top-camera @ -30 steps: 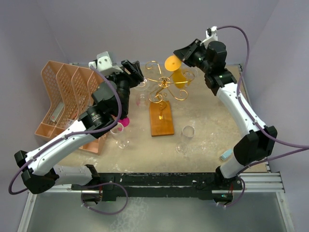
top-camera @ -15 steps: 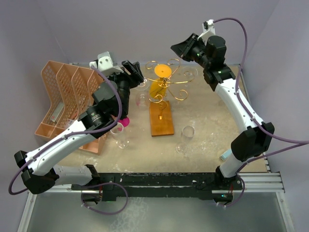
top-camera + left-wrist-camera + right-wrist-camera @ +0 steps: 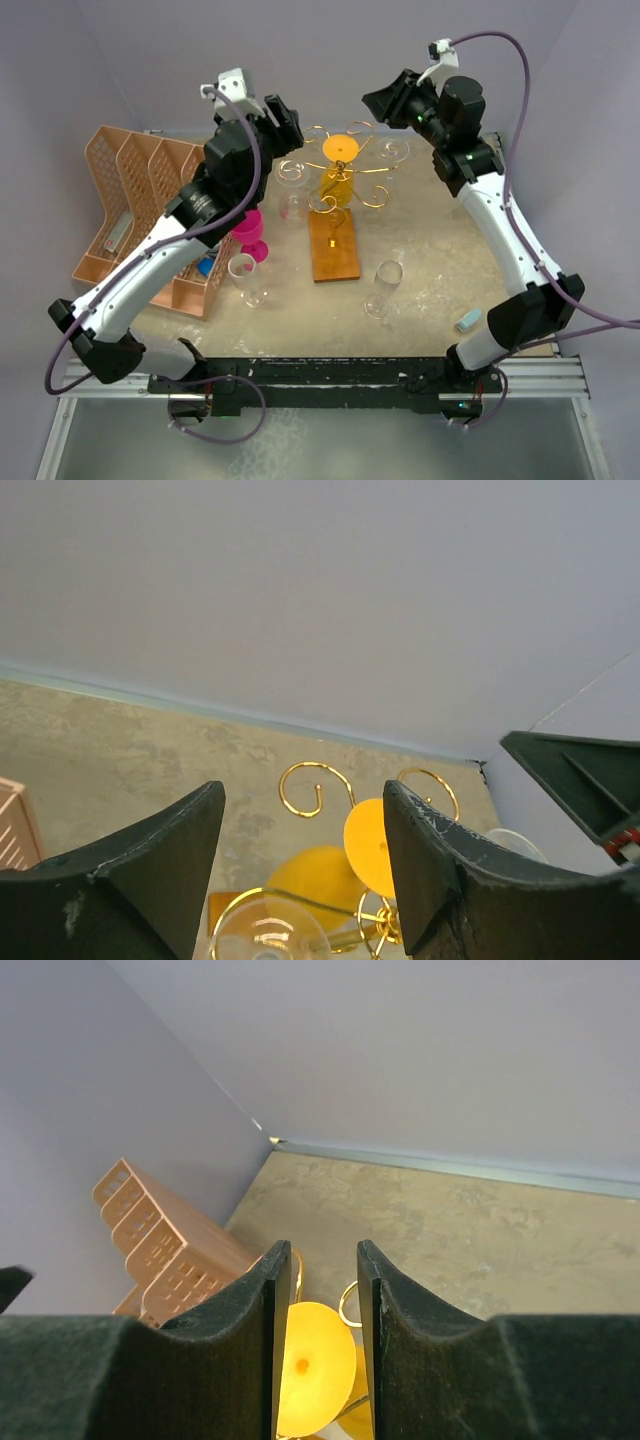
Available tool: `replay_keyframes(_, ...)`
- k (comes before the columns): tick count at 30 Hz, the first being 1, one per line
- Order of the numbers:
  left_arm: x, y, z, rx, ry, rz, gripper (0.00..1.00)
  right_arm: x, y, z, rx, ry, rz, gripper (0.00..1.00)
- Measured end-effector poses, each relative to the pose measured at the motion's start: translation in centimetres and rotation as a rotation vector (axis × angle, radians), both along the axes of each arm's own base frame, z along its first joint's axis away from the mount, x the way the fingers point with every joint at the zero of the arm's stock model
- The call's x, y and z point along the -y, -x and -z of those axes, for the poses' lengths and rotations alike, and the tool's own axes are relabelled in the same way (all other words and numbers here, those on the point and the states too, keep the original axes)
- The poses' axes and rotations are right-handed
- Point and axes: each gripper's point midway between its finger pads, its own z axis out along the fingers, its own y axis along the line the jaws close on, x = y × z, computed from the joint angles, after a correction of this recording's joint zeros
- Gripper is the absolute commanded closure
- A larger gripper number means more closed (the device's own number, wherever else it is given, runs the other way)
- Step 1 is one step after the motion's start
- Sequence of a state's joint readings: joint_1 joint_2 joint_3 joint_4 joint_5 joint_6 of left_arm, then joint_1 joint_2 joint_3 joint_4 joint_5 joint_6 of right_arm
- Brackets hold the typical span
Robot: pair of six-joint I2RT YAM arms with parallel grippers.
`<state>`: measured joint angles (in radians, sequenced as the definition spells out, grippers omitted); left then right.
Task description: Place the wine glass upside down on the wine glass rack
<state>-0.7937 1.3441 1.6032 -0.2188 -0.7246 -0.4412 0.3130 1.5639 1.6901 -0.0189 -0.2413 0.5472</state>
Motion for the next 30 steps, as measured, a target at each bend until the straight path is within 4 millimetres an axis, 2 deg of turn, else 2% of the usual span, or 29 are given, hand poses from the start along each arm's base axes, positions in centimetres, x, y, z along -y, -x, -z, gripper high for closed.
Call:
replay_keyframes(4,1.3,-2.2,0.5,-0.062,0.004,0.055,0.37,0.9,1.3,-1.9,0.054,0.015,0.021,0.64)
replay_keyframes(7,3.3,-3.4,0.9,-0.112,0.011,0.113,0.37,1.3,2.3,-2.9,0.084,0.027,0.034,0.64)
replay_keyframes(10,5.3,-4.5,1.9,-0.169,0.007,0.167,0.37,1.4,2.9,-3.3,0.094,0.047,0.05,0.64)
replay_keyframes(13,6.5,-5.3,3.7,-0.231,0.006,0.202,0.37,1.2,3.4,-3.0,0.09,0.072,0.057,0.64)
replay_keyframes(15,6.6,-5.7,5.2,-0.277,0.003,0.211,0.39,1.0,3.6,-2.8,0.087,0.088,0.062,0.64)
replay_keyframes(19,6.0,-6.6,7.3,-0.354,0.024,0.222,0.5,0.4,4.2,-1.8,0.07,0.124,0.058,0.69)
replay_keyframes(24,5.8,-7.0,7.9,-0.393,0.069,0.259,0.54,-0.6,4.8,-1.1,0.062,0.158,0.05,0.73)
replay_keyframes(30,6.7,-6.3,8.5,-0.431,0.09,0.308,0.58,-1.9,5.7,-0.3,0.047,0.193,0.021,0.78)
